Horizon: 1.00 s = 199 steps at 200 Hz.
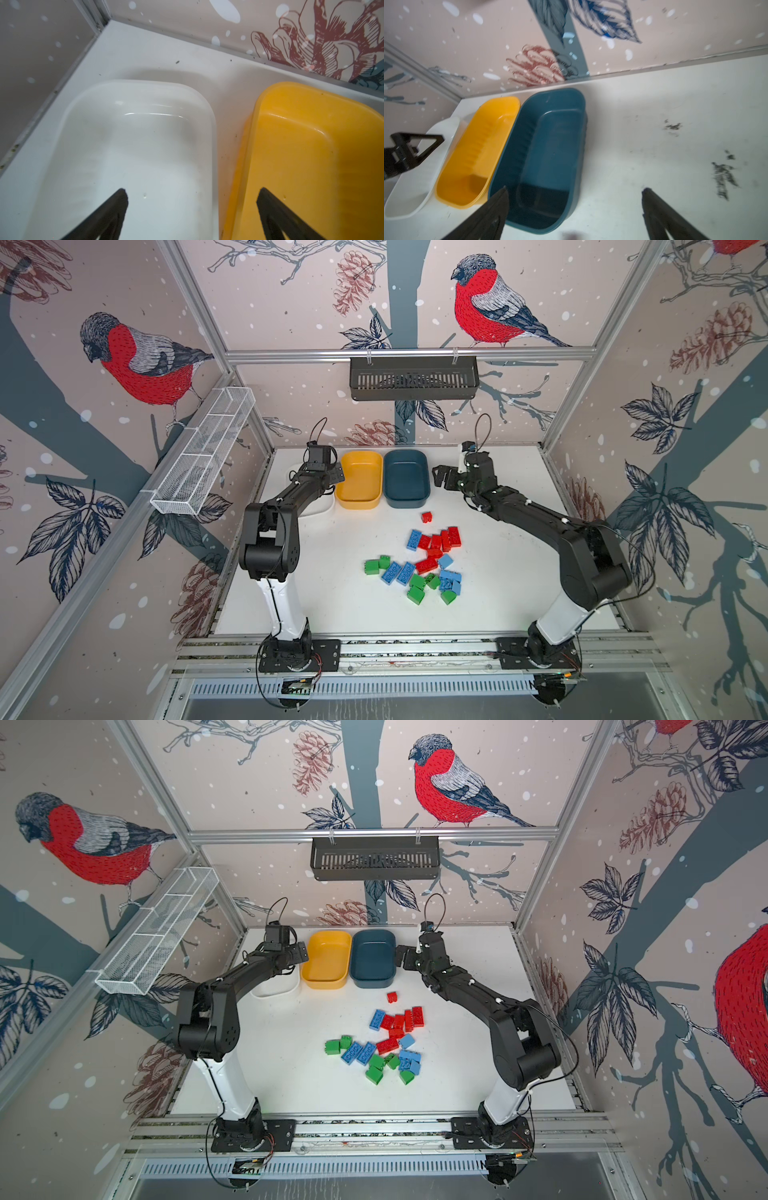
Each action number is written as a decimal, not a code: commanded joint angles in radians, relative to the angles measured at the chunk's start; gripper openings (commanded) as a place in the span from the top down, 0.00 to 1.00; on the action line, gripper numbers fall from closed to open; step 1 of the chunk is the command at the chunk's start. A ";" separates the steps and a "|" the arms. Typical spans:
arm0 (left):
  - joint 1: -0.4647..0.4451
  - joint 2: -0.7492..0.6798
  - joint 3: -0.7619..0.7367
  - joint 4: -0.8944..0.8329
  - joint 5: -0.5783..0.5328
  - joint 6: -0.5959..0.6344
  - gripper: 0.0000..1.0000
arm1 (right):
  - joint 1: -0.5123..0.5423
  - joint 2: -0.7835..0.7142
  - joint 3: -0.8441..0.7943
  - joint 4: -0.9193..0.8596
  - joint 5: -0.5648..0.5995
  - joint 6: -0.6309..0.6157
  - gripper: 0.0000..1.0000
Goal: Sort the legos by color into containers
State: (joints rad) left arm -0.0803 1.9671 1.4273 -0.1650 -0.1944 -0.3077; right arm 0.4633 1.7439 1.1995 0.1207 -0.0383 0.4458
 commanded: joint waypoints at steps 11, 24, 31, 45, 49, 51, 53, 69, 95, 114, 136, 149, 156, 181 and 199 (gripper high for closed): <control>0.009 0.122 0.147 -0.116 0.146 0.006 0.03 | 0.074 0.106 0.125 -0.109 -0.067 0.004 0.00; 0.011 0.179 0.231 -0.173 0.182 0.017 0.03 | 0.102 0.155 0.182 -0.126 -0.057 0.004 0.00; 0.011 0.209 0.270 -0.194 0.197 0.026 0.03 | 0.115 0.182 0.214 -0.138 -0.047 0.009 0.01; 0.011 0.256 0.326 -0.221 0.226 0.047 0.03 | 0.130 0.241 0.282 -0.151 -0.051 0.030 0.01; 0.011 0.268 0.338 -0.221 0.239 0.058 0.03 | 0.133 0.259 0.306 -0.154 -0.058 0.041 0.01; 0.011 0.274 0.343 -0.224 0.244 0.062 0.03 | 0.133 0.269 0.316 -0.156 -0.061 0.047 0.00; 0.011 0.279 0.349 -0.226 0.248 0.066 0.03 | 0.135 0.277 0.325 -0.156 -0.067 0.051 0.01; 0.011 0.317 0.396 -0.249 0.297 0.091 0.05 | 0.140 0.348 0.410 -0.167 -0.117 0.081 0.00; 0.011 0.341 0.413 -0.235 0.346 0.102 0.10 | 0.146 0.410 0.479 -0.154 -0.133 0.122 0.01; 0.011 0.346 0.426 -0.225 0.408 0.114 0.16 | 0.146 0.433 0.492 -0.130 -0.142 0.134 0.00; -0.003 0.343 0.429 -0.207 0.470 0.121 0.21 | 0.146 0.465 0.521 -0.145 -0.152 0.136 0.00; -0.019 0.345 0.432 -0.204 0.474 0.118 0.24 | 0.144 0.481 0.534 -0.147 -0.163 0.130 0.04; -0.027 0.348 0.433 -0.206 0.467 0.113 0.25 | 0.144 0.492 0.545 -0.151 -0.174 0.122 0.05; -0.059 0.351 0.442 -0.219 0.421 0.071 0.31 | 0.134 0.521 0.574 -0.184 -0.173 0.116 0.06; -0.083 0.353 0.443 -0.224 0.409 0.025 0.34 | 0.122 0.526 0.569 -0.195 -0.169 0.108 0.07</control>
State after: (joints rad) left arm -0.1421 2.3184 1.8603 -0.3847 0.2310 -0.2176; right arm 0.5972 2.2608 1.7630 -0.0475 -0.1997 0.5716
